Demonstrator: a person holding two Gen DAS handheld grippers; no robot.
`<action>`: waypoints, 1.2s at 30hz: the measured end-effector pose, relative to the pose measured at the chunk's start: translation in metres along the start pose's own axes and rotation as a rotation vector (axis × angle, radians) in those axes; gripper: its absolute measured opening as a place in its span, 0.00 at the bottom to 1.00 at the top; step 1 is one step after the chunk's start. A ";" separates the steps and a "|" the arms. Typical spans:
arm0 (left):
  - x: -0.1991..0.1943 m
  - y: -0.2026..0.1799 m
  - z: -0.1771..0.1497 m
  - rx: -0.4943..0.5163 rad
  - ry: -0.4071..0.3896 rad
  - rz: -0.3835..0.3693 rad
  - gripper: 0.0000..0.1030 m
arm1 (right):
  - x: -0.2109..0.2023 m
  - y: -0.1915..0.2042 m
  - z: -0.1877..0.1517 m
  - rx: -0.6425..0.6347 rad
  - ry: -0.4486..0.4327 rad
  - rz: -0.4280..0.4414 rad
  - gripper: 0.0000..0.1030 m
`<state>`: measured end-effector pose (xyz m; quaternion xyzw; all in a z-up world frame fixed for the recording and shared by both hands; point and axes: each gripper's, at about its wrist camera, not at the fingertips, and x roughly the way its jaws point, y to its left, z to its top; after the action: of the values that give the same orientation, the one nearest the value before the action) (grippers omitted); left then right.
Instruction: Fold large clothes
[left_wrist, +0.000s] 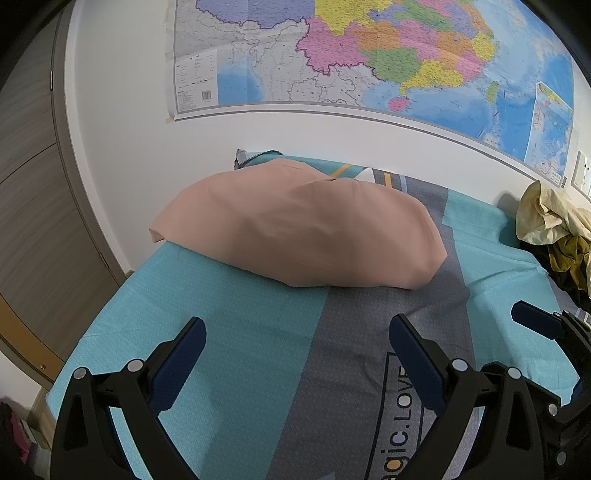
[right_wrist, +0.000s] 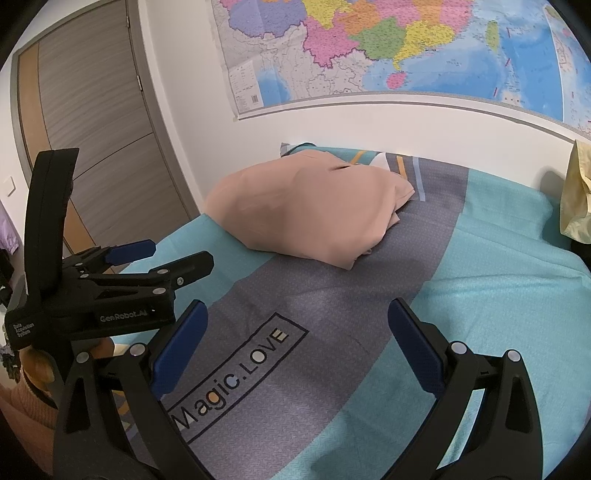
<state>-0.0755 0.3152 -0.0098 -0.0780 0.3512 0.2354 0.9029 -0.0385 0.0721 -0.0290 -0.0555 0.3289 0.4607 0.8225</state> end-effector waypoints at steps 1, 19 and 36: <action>0.000 0.000 0.000 0.001 0.001 0.000 0.93 | 0.000 0.000 0.000 -0.001 -0.001 -0.001 0.94; 0.001 -0.002 -0.001 0.005 0.001 -0.001 0.93 | -0.001 0.000 0.000 0.001 -0.001 0.000 0.94; -0.002 -0.006 -0.005 0.005 0.003 -0.007 0.93 | -0.005 0.001 0.000 0.002 -0.012 -0.004 0.94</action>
<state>-0.0764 0.3079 -0.0121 -0.0773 0.3530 0.2314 0.9032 -0.0413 0.0690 -0.0261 -0.0525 0.3243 0.4588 0.8255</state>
